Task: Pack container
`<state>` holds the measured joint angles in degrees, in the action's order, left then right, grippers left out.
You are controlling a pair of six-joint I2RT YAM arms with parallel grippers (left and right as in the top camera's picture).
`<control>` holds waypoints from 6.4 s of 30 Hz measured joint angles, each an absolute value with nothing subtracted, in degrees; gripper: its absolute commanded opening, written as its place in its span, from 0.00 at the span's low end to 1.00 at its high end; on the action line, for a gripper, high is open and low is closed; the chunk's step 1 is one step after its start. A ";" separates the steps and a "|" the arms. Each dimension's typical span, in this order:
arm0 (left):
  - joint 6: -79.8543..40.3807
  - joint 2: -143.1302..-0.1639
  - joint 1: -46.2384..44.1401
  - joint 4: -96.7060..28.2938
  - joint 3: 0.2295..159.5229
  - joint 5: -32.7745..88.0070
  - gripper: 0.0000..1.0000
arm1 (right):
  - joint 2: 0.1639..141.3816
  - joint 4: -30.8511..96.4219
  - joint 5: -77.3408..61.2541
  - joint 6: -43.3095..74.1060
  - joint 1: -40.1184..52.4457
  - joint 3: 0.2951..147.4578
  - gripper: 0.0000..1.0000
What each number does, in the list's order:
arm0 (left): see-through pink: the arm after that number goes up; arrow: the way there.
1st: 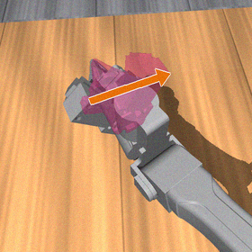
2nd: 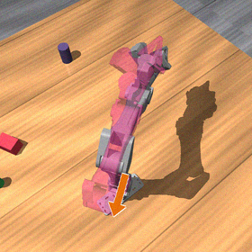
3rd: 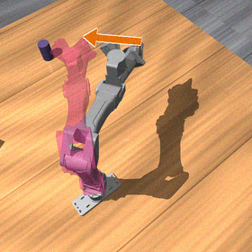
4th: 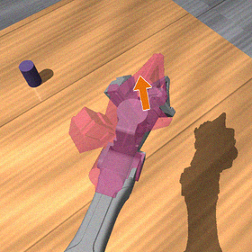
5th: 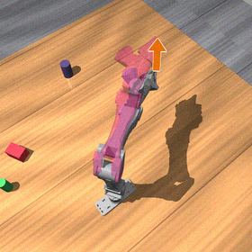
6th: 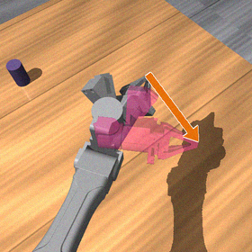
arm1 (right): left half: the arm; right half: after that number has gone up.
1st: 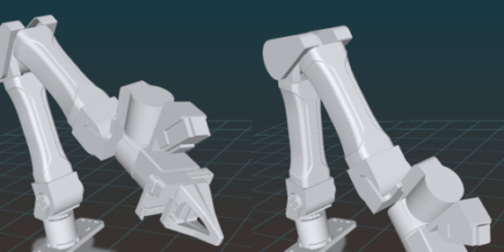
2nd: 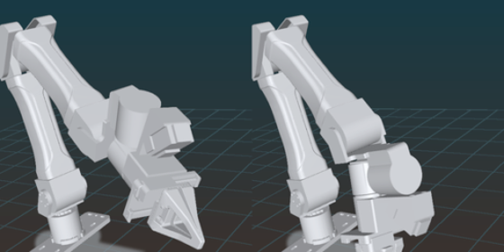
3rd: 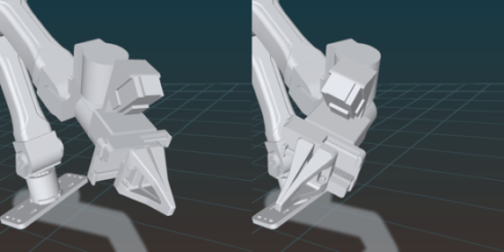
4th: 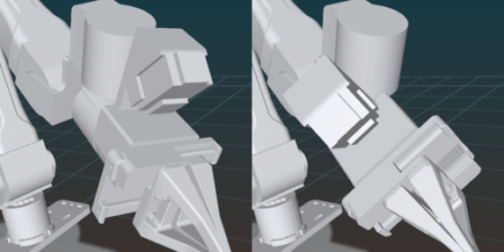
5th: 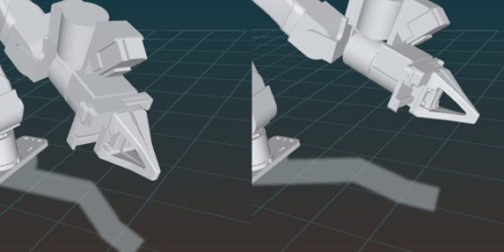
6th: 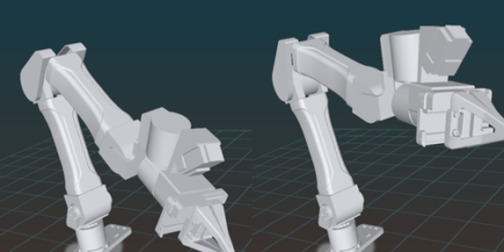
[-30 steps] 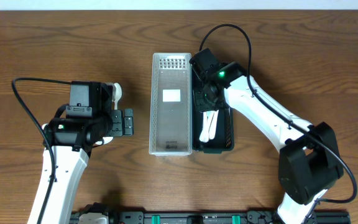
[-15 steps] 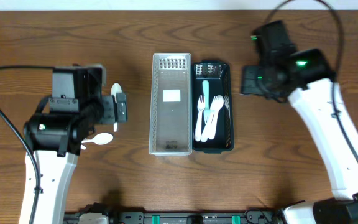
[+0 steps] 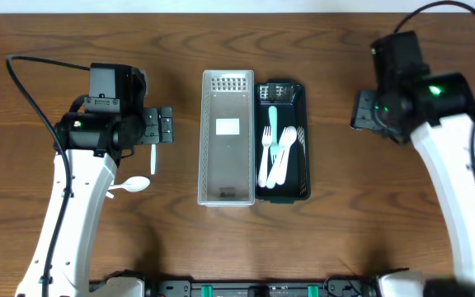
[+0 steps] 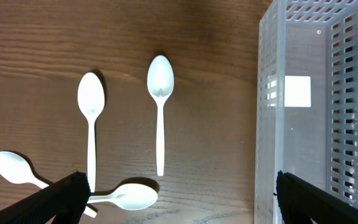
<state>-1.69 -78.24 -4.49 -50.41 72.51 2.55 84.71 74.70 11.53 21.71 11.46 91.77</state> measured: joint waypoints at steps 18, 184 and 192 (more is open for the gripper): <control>-1.26 -90.19 -4.49 -43.13 72.51 2.52 0.98 | 57.87 71.59 14.33 20.27 9.91 76.90 0.75; 3.75 -100.07 13.10 -51.40 79.90 -4.34 0.99 | 70.02 65.93 5.78 14.79 0.75 71.48 0.83; 7.99 -109.69 13.08 -49.95 79.46 -2.85 1.00 | 70.02 65.76 5.76 14.76 0.75 71.48 0.83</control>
